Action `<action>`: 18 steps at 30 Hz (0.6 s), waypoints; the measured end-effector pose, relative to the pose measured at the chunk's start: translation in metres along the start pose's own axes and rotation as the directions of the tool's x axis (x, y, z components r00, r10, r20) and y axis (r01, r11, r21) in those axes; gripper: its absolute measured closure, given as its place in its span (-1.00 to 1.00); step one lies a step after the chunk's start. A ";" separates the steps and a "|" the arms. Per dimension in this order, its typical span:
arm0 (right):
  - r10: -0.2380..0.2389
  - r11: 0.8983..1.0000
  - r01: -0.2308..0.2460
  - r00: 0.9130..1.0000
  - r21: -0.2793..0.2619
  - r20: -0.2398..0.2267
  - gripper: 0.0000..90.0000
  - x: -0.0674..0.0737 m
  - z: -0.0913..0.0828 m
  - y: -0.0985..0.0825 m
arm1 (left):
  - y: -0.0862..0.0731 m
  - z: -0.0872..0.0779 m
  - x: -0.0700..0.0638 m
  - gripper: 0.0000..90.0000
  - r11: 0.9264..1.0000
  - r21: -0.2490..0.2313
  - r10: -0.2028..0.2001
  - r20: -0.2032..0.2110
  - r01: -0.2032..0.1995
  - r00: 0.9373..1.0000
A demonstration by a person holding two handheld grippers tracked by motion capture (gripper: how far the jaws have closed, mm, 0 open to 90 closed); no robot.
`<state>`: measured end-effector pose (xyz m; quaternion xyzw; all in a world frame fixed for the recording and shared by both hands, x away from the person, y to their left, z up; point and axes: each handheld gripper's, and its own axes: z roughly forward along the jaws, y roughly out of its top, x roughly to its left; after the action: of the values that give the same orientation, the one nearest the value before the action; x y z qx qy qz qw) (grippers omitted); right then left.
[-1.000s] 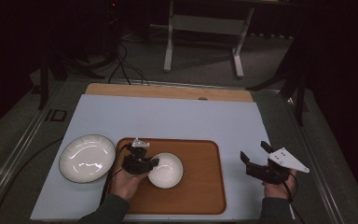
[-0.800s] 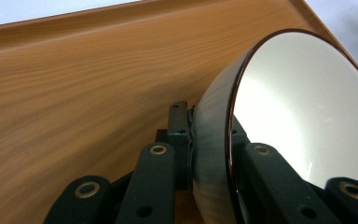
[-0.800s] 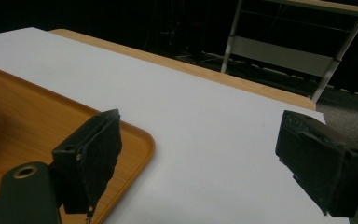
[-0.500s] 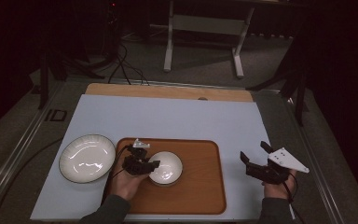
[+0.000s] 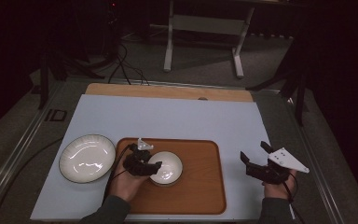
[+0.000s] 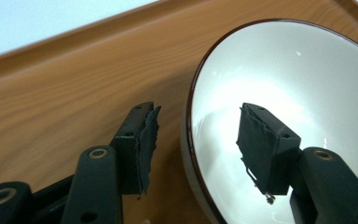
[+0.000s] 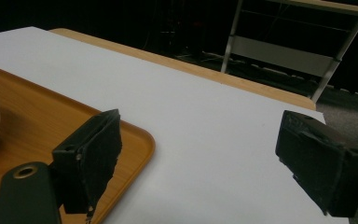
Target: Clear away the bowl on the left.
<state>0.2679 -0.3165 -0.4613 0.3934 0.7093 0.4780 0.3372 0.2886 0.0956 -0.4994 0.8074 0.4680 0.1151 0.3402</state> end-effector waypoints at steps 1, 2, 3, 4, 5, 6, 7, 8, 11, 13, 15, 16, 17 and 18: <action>0.000 1.000 0.000 1.000 0.000 0.000 -0.69 0.000 0.000 0.000 | 0.000 -0.002 -0.001 0.03 1.000 -0.007 0.008 -0.006 -0.008 1.000; -0.001 1.000 0.001 1.000 0.000 -0.001 -0.69 0.000 0.000 0.000 | 0.002 -0.006 -0.002 0.02 1.000 -0.021 0.023 -0.013 -0.023 1.000; -0.001 1.000 0.001 1.000 0.000 -0.001 -0.69 0.000 0.000 0.000 | 0.002 -0.006 -0.002 -0.01 1.000 -0.021 0.023 -0.013 -0.023 1.000; -0.001 1.000 0.001 1.000 0.000 0.000 -0.69 0.000 0.000 0.000 | 0.002 -0.008 -0.002 -0.01 0.999 -0.024 0.030 -0.023 -0.031 0.999; 0.000 1.000 0.000 1.000 0.001 -0.001 -0.69 0.000 0.000 0.000 | 0.003 -0.010 -0.002 -0.03 0.999 -0.027 0.041 -0.034 -0.042 0.999; -0.001 1.000 0.001 1.000 0.000 -0.001 -0.69 0.000 0.000 0.000 | 0.004 -0.011 -0.003 -0.05 0.998 -0.030 0.048 -0.047 -0.050 0.998; 0.000 1.000 0.000 1.000 0.001 -0.001 -0.69 0.000 0.000 0.000 | 0.005 -0.013 -0.003 -0.06 0.998 -0.029 0.058 -0.057 -0.060 0.997; -0.001 1.000 0.001 1.000 0.000 -0.001 -0.69 0.000 0.000 0.000 | 0.005 -0.015 -0.003 -0.08 0.998 -0.034 0.059 -0.064 -0.062 0.996; 0.000 1.000 0.000 1.000 0.002 -0.002 -0.69 0.000 0.000 0.000 | 0.006 -0.021 -0.001 -0.12 0.997 -0.049 0.061 -0.083 -0.065 0.995; -0.001 1.000 0.001 1.000 0.001 -0.001 -0.69 0.000 0.000 0.000 | 0.006 -0.025 0.000 -0.16 0.995 -0.053 0.077 -0.112 -0.083 0.991; 0.000 1.000 0.000 1.000 0.001 0.000 -0.69 0.000 0.000 0.000 | 0.007 -0.030 0.001 -0.18 0.994 -0.062 0.082 -0.135 -0.091 0.987; -0.001 1.000 0.001 1.000 0.000 0.000 -0.69 0.000 0.000 0.000 | 0.008 -0.032 0.002 -0.19 0.993 -0.068 0.082 -0.139 -0.092 0.987; 0.000 1.000 0.000 1.000 0.000 0.000 -0.69 0.000 0.000 0.000 | 0.008 -0.035 0.003 -0.19 0.993 -0.073 0.080 -0.146 -0.091 0.986; 0.000 1.000 0.000 1.000 -0.001 0.000 -0.69 0.000 0.000 0.000 | 0.008 -0.037 0.004 -0.21 0.992 -0.082 0.079 -0.153 -0.092 0.985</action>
<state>0.2683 -0.3167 -0.4614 0.3934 0.7091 0.4780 0.3375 0.2774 0.1125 -0.4665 0.8001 0.4515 0.2105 0.3342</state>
